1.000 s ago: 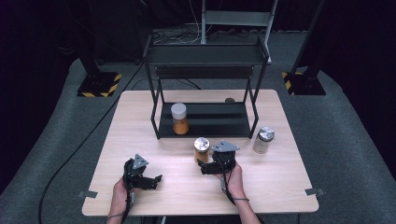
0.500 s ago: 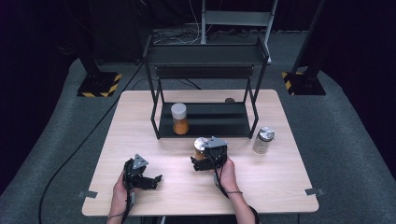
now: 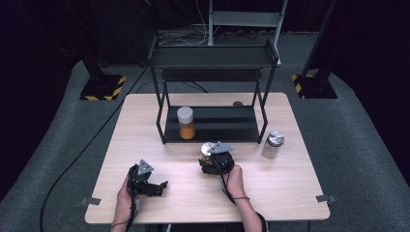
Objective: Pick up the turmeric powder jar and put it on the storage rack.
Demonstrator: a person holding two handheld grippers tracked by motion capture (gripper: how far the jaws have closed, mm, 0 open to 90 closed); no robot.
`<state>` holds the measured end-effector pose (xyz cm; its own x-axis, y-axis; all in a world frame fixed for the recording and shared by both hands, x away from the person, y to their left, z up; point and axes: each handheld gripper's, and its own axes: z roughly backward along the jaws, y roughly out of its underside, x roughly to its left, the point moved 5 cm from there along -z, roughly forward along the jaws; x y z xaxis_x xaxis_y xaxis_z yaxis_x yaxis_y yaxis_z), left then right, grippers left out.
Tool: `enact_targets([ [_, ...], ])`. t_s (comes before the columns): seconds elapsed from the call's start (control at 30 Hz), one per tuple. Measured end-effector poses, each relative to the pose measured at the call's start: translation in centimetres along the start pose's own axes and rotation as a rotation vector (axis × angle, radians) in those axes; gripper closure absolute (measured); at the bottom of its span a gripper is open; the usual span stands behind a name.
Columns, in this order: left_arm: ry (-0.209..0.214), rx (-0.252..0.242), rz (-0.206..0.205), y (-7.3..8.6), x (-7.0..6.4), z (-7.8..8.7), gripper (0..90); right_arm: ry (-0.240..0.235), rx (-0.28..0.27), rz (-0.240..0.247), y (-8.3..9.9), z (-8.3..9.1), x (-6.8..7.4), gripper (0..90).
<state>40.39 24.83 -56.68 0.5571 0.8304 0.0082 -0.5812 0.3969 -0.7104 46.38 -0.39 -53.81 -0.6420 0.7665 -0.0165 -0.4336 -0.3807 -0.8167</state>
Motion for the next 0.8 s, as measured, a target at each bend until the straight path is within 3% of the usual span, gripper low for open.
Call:
enact_targets([
  [0.8, -0.009, -0.002, 0.001, 0.0, 0.05, 0.03, 0.4, 0.04, -0.015, 0.001, -0.09, 0.74, -0.27, 30.1],
])
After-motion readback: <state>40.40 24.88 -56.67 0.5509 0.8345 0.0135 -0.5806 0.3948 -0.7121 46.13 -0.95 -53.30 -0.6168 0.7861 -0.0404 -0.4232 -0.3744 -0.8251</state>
